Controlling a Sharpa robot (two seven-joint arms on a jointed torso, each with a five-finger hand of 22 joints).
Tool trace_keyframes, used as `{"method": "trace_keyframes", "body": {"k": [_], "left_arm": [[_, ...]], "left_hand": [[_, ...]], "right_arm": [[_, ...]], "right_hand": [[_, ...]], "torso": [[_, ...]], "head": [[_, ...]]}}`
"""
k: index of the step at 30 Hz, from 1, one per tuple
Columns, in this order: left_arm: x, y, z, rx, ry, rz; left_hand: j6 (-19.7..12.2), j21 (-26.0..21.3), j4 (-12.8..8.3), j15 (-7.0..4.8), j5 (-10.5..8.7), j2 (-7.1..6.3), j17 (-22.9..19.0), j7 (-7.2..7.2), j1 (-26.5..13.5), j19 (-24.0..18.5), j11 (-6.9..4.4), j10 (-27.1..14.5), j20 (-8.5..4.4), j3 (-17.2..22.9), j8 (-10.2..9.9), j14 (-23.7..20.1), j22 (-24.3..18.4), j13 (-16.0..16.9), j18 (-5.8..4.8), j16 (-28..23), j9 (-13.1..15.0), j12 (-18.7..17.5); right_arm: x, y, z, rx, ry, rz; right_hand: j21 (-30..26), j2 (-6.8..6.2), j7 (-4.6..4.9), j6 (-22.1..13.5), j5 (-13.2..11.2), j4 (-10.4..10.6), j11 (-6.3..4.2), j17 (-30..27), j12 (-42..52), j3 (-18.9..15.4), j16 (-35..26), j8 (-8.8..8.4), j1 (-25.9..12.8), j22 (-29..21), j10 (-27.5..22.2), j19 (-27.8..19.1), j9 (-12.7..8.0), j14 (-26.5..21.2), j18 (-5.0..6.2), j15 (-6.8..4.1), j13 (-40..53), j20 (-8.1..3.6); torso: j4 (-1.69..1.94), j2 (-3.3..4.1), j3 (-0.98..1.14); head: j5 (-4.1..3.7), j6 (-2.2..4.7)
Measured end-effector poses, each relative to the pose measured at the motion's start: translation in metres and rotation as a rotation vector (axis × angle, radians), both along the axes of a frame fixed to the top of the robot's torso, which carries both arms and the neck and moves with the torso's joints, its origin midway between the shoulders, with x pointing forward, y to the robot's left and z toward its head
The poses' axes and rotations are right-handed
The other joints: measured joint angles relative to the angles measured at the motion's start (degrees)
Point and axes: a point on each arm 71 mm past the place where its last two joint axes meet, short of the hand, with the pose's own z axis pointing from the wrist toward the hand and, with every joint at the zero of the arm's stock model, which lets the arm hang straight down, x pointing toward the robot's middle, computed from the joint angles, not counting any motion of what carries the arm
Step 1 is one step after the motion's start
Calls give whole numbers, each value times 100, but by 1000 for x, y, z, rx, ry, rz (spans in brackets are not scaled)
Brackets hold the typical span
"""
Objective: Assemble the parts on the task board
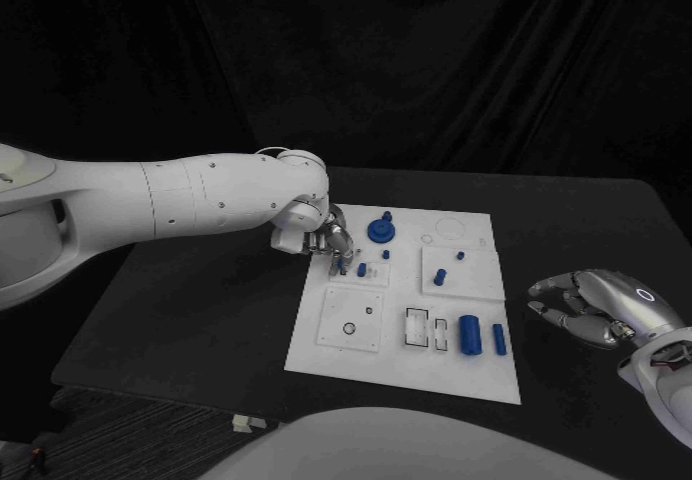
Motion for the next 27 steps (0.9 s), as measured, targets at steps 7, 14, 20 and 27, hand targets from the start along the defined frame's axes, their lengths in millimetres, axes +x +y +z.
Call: {"method": "trace_keyframes", "body": {"k": [7,14,20,27], "left_arm": [[1,1,0,-3,-8,9],[4,0,0,-4,-11,12],[6,0,1,-4,-14,17],[9,2,1,-3,-19,26]], "left_hand": [[0,0,0,0,-1,3,0,0,3,0,0,0,0,0,0,0,0,0,0,0,0,0],[0,0,0,0,-1,2,0,1,3,0,0,0,0,-1,1,0,0,0,0,0,0,-26],[0,0,0,0,-1,2,0,1,3,0,0,0,0,-1,1,0,0,0,0,0,3,-26],[0,0,0,0,-3,2,0,2,3,0,0,0,0,-1,1,0,0,0,0,0,8,-26]], "right_arm": [[0,0,0,-2,2,0],[0,0,-1,-3,4,1],[0,1,-1,-4,6,1],[0,1,-1,-6,8,1]], "right_hand": [[-6,0,0,0,0,-16,0,0,0,16,0,0,0,0,0,0,0,0,1,0,0,0],[-6,0,0,0,0,-16,0,0,0,16,0,0,0,4,0,0,0,0,0,0,0,0],[-6,0,0,0,0,-16,0,0,0,16,0,0,0,4,0,0,0,0,1,0,0,0],[-6,0,0,0,0,-16,0,0,0,16,0,0,0,3,0,0,0,0,0,0,0,0]], "torso": [[-3,-3,0],[-3,-1,0],[-3,3,0],[-3,3,1]], "head": [[-5,0],[-7,0],[-15,0],[-25,0]]}}
